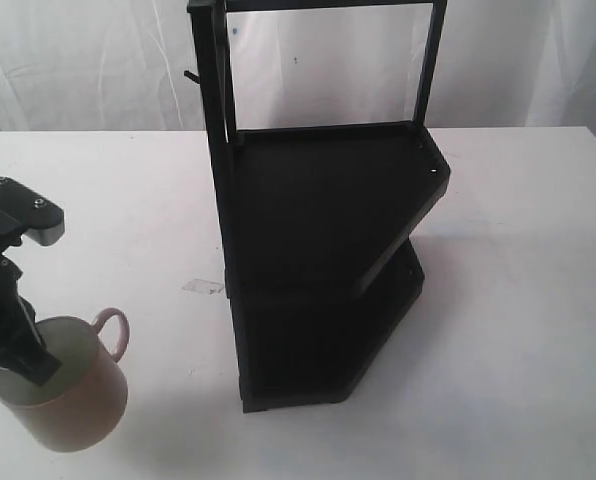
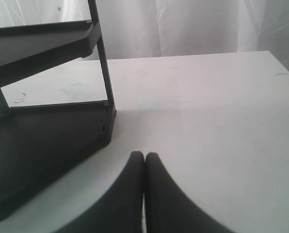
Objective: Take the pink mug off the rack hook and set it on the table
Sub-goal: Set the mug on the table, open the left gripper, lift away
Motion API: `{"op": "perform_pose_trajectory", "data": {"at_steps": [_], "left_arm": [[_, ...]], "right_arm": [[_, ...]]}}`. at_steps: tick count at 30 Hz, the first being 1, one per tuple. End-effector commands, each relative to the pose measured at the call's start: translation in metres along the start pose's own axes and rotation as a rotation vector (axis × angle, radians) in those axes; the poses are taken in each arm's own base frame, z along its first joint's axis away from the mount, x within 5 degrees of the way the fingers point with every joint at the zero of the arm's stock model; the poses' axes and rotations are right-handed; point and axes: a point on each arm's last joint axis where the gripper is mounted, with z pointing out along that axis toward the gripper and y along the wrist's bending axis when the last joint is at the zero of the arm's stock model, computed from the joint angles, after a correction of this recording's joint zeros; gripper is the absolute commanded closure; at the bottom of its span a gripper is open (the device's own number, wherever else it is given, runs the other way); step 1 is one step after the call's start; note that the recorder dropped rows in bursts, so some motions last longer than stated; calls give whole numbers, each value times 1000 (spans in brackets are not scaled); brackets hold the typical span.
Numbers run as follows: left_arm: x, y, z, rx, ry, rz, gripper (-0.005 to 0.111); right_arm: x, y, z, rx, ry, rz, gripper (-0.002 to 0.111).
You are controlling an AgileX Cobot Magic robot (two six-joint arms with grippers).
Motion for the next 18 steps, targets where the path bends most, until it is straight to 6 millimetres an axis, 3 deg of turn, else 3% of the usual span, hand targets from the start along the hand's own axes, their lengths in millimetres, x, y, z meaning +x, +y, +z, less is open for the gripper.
{"op": "perform_pose_trajectory", "data": {"at_steps": [1,18], "left_arm": [[-5,1,6,7,-7,-13,107],[-10,4,31,8,45,-5,107]], "right_arm": [[1,-1,0,4,-14,-5,108],[1,-1,0,4,-13,-5,108]]}}
